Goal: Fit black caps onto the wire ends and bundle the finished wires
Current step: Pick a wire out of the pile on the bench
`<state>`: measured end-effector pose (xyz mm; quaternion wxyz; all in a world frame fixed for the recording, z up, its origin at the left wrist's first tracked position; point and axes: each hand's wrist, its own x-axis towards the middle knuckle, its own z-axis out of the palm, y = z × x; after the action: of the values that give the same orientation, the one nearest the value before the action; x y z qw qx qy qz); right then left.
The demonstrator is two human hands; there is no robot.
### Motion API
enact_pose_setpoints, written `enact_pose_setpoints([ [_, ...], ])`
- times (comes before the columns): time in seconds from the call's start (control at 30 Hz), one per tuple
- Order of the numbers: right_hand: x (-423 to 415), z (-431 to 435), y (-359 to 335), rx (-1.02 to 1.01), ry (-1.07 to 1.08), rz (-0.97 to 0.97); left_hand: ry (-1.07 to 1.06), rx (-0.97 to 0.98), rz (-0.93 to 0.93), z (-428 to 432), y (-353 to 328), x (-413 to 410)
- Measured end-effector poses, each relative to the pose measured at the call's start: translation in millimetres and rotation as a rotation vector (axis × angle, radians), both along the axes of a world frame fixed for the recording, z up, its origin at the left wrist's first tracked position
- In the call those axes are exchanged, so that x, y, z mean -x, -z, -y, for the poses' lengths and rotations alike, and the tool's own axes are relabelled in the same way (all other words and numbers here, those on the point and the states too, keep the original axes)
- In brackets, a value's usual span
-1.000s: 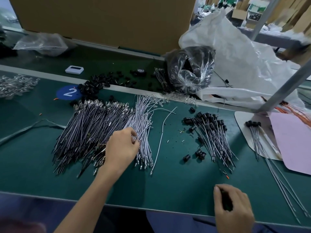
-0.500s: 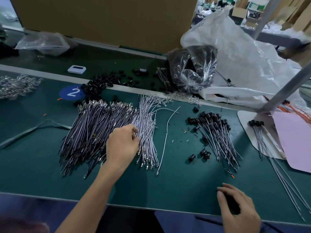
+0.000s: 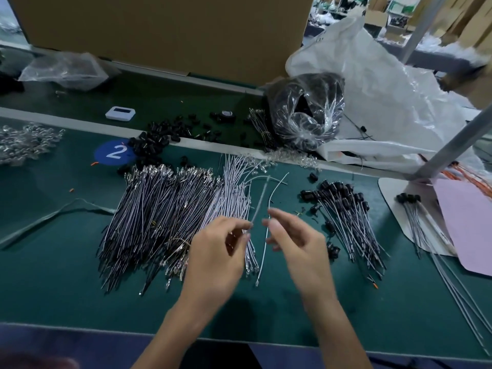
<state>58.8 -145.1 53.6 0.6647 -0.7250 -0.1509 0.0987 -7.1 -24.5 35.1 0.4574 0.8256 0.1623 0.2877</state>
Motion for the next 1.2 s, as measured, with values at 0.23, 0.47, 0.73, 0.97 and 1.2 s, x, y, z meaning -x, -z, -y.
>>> enact_pose_setpoints([
  [0.23,-3,-18,-4,-0.081,-0.002,-0.014,0.048,0.059,0.069,15,7,7],
  [0.47,-11,27,1,-0.161,0.201,-0.128,-0.138,-0.059,-0.047,-4,20,12],
  [0.73,-10,88,16,-0.156,0.327,-0.234,-0.388,-0.498,-0.585,-78,13,-10],
  [0.97,-3,98,23,-0.151,0.335,-0.239,-0.43,-0.419,-0.556,-89,15,-21],
  [1.2,0,89,20,-0.134,0.313,-0.216,-0.459,-0.338,-0.307,-83,6,-9],
])
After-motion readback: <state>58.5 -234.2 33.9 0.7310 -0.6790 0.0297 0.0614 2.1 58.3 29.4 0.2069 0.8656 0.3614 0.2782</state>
